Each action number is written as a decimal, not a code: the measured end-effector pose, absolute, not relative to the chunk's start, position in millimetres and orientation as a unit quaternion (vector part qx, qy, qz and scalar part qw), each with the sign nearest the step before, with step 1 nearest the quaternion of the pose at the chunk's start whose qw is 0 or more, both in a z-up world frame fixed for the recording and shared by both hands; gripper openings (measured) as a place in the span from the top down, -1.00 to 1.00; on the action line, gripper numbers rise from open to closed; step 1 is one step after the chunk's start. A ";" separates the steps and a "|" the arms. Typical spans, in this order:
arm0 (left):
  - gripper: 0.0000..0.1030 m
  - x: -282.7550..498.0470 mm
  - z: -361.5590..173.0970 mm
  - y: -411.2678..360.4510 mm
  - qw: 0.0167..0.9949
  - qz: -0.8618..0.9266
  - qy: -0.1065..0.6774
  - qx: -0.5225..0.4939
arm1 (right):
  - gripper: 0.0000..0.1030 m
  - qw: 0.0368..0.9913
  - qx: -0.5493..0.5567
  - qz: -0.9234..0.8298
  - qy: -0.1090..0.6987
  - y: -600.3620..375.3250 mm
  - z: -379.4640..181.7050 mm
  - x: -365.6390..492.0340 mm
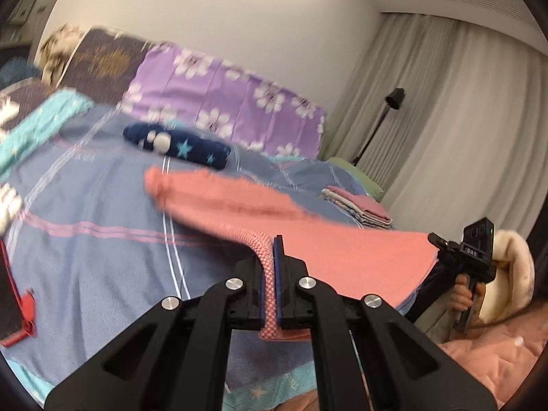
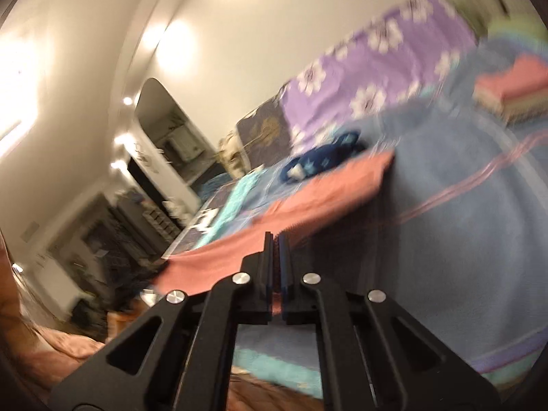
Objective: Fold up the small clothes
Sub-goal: 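Lift the hem with both tools and fold it toward the collar, then lay the hem onto the collar and open both tools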
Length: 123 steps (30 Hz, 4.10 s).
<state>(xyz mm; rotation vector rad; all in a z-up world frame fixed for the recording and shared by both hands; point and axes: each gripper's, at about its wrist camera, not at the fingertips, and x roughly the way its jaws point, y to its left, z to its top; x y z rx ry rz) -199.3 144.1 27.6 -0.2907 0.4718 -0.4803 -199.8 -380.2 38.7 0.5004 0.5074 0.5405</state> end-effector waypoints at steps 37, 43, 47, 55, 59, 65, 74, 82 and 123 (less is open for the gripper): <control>0.93 -111.9 -15.5 141.1 0.919 -0.200 0.303 -0.152 | 0.90 0.819 0.286 0.278 0.412 -360.3 -46.1 -149.3; 0.93 -69.4 22.4 146.7 0.937 -0.191 0.258 -0.138 | 0.91 0.854 0.288 0.290 0.323 -371.9 7.7 -98.8; 0.93 -9.5 38.4 150.9 0.936 -0.184 0.263 -0.145 | 0.91 0.872 0.274 0.264 0.309 -369.9 20.6 -34.9; 0.92 121.8 -17.7 137.6 0.923 -0.125 0.344 -0.120 | 0.91 0.865 0.271 0.180 0.381 -361.1 -36.0 114.8; 0.92 161.5 -80.0 145.5 0.898 -0.088 0.412 -0.129 | 0.84 0.841 0.265 0.154 0.446 -351.9 -90.1 153.8; 0.74 149.8 -95.0 159.2 0.889 -0.108 0.413 -0.164 | 0.71 0.828 0.276 0.179 0.454 -359.5 -104.6 149.8; 0.94 133.1 -83.9 144.5 0.882 -0.142 0.424 -0.152 | 0.90 0.835 0.212 0.214 0.460 -341.5 -86.0 126.6; 0.75 192.2 -49.3 165.4 0.905 -0.074 0.380 -0.177 | 0.63 0.823 0.305 0.188 0.442 -366.3 -75.1 209.1; 0.07 142.2 -43.8 81.2 0.918 -0.120 0.377 -0.002 | 0.79 0.873 0.159 0.069 0.455 -390.7 -96.8 167.6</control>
